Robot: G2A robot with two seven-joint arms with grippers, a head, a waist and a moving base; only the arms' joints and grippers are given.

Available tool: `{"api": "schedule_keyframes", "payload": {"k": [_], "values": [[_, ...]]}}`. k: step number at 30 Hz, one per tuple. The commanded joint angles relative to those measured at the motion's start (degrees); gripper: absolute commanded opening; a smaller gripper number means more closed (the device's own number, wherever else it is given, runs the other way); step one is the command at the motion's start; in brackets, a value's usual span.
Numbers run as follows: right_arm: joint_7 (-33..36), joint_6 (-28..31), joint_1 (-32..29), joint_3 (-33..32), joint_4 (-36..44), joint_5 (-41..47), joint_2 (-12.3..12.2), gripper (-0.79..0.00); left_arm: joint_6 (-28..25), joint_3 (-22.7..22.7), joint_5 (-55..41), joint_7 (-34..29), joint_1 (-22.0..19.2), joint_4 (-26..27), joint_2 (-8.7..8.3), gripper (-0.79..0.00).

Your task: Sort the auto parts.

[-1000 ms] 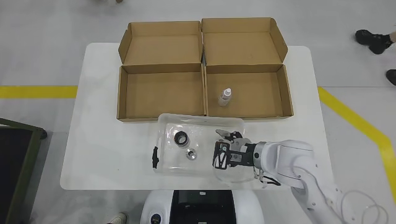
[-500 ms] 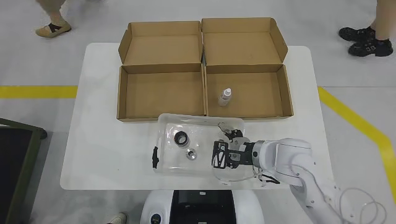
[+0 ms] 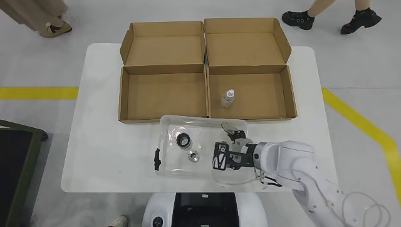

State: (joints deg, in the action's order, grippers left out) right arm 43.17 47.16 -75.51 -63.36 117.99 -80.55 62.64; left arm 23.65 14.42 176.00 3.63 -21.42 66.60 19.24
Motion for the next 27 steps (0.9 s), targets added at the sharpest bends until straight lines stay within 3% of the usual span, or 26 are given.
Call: {"api": "schedule_keyframes", "payload": {"k": [1,5,20,27], "values": [[2.6,-0.3,0.5,0.7,0.2,0.5,0.0,0.0,0.0,0.0,0.0,0.0,0.0,0.0,0.0,0.0],[6.6,-1.3,1.4,1.6,0.0,3.7,0.1,0.0,0.0,0.0,0.0,0.0,0.0,0.0,0.0,0.0],[17.2,-6.5,5.3,4.8,-1.7,8.7,0.3,-0.311,0.0,0.0,0.0,0.0,0.0,0.0,0.0,0.0],[19.9,-8.4,7.3,7.6,-3.1,8.3,0.7,-0.379,0.0,0.0,0.0,0.0,0.0,0.0,0.0,0.0]]}}
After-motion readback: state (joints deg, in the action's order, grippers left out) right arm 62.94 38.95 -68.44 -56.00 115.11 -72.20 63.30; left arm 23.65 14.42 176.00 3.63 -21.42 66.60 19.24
